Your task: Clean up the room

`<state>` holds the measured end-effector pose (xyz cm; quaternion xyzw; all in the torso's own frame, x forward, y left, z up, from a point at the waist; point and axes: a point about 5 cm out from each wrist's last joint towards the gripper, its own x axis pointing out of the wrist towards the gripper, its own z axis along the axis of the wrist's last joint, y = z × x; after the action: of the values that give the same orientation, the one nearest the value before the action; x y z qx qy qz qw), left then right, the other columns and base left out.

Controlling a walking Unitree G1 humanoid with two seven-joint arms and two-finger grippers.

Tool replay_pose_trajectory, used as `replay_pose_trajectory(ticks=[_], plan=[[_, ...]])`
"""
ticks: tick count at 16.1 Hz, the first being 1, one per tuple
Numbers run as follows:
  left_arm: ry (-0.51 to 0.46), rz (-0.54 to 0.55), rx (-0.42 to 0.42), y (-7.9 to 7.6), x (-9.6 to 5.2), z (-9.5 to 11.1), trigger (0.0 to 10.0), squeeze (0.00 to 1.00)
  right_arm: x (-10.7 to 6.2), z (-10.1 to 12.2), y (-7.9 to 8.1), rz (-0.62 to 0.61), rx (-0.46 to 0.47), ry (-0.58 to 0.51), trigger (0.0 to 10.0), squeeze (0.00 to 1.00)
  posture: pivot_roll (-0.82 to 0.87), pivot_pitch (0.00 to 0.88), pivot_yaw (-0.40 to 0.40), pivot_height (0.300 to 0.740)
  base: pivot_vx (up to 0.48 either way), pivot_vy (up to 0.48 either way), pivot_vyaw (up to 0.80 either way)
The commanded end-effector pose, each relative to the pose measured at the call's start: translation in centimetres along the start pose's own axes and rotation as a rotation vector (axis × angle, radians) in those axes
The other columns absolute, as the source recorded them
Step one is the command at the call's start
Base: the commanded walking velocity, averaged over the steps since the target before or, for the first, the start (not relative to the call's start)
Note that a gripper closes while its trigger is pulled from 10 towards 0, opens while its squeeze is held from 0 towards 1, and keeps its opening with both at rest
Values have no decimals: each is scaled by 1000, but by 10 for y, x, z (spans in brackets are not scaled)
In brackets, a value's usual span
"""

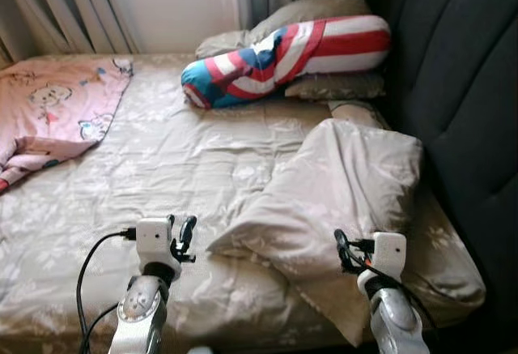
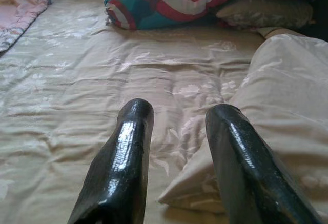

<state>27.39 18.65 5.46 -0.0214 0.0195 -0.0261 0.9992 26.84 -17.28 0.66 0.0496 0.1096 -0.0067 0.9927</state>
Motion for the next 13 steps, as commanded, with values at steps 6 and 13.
replay_pose_trajectory(ticks=[6, 13], plan=[[5, -9, -5, -3, 1, 0, 10000, 0, 4, 3, -4, -21, 3, 9, 10000, 0, -76, 0, 5, 655, 269, 0, 0], [-1, -19, -6, -6, 2, 1, 10000, 0, 10, 3, -7, -74, 56, 51, 10000, 0, -76, 0, 8, 655, 188, 0, 0]])
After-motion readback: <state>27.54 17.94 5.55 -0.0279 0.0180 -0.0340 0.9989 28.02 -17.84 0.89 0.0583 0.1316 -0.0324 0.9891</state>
